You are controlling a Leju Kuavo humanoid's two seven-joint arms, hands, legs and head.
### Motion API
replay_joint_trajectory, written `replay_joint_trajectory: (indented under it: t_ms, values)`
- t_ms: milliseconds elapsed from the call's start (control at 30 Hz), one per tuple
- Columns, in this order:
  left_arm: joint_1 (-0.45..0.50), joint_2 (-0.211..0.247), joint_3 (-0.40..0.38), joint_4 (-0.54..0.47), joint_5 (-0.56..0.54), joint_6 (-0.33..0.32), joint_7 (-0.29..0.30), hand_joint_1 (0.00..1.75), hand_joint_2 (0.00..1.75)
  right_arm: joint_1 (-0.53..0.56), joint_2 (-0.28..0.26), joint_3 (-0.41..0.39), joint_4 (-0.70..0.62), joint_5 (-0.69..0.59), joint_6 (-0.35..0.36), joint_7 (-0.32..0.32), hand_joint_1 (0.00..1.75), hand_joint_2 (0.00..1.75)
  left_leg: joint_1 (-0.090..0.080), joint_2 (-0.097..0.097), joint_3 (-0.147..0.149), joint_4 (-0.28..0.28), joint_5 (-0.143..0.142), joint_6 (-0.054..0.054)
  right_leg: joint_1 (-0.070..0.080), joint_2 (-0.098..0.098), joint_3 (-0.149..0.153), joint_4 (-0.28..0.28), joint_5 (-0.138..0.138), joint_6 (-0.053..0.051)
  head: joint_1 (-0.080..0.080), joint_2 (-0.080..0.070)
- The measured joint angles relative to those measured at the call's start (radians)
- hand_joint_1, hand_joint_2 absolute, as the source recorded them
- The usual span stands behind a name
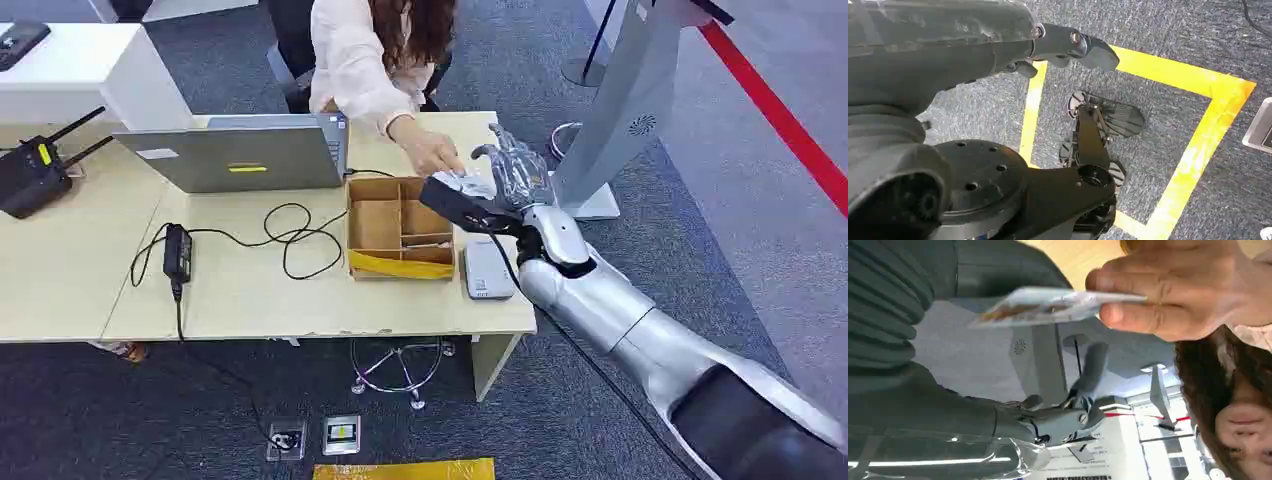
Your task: Pass the card to the sensor for recognition and then transmit it.
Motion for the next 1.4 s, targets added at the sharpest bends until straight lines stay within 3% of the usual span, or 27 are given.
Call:
replay_joint_trajectory:
  t_ms: [1400]
  values:
    - [0.0,0.0,0.0,0.0,-0.027,-0.01,0.005,0.0,0.0,0.041,-0.033,-0.058,-0.054,0.024,0.126,0.037,1.75,1.75,0.0,0.0,0.0,0.0,0.0,0.0,0.0,0.001,0.0,0.0,0.0,0.0,0.0,0.0]
